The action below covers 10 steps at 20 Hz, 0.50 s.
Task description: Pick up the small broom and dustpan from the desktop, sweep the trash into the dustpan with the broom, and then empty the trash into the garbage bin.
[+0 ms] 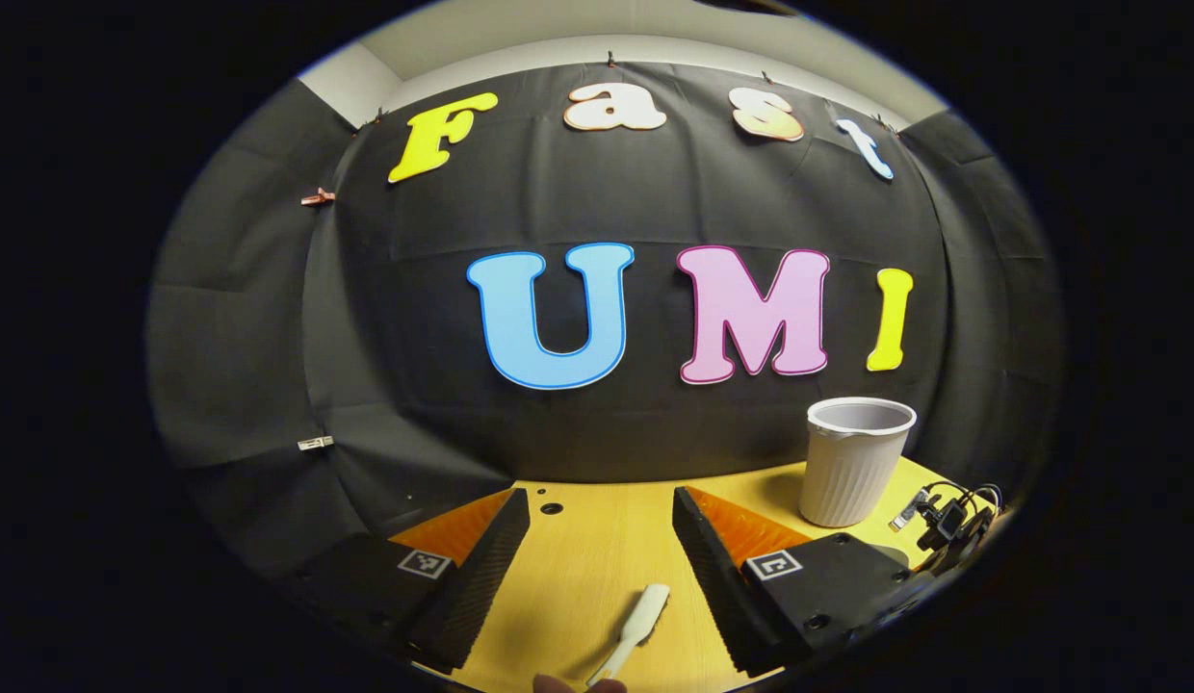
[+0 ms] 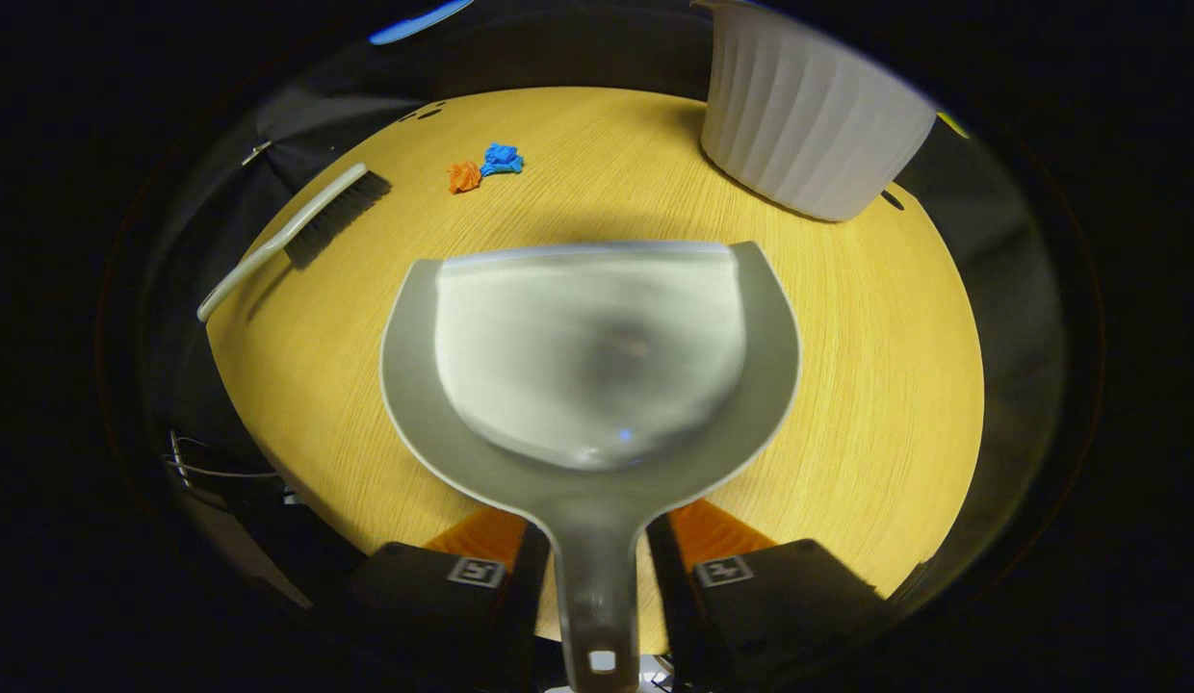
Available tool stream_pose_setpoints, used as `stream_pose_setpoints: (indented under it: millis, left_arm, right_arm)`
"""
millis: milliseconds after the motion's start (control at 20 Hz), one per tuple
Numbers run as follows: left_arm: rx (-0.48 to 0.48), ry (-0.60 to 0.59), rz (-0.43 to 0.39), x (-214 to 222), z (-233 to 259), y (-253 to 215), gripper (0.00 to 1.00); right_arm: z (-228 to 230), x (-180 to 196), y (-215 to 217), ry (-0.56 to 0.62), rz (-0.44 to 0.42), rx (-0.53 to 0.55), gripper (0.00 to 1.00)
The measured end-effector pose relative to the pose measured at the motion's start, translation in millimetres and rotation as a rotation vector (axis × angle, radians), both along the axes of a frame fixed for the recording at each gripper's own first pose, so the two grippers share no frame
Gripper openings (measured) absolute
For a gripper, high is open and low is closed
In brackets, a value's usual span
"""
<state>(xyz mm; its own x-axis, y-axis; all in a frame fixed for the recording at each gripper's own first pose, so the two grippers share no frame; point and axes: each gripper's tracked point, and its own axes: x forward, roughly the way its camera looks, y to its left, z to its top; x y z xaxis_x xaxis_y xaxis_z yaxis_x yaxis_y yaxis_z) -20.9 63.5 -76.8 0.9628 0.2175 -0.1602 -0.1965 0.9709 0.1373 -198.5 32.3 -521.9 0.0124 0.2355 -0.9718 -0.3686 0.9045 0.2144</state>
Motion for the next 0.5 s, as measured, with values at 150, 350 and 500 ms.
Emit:
stream_pose_setpoints:
  millis: [150, 350, 500]
  left_arm:
    - [-0.016, 0.015, 0.004, 5.0, -9.4, -3.1, 0.95]
    - [-0.009, 0.067, 0.005, 12.8, -27.8, 0.4, 0.95]
    - [0.003, 0.118, -0.022, 18.3, -43.8, 2.3, 0.94]
  right_arm:
    - [-0.2, 3.4, 3.0, -0.022, 0.01, 0.019, 0.41]
    - [2.0, 5.4, 3.9, -0.026, 0.012, 0.017, 0.37]
    - [16.4, 8.5, 7.4, -0.058, 0.046, 0.033, 0.36]
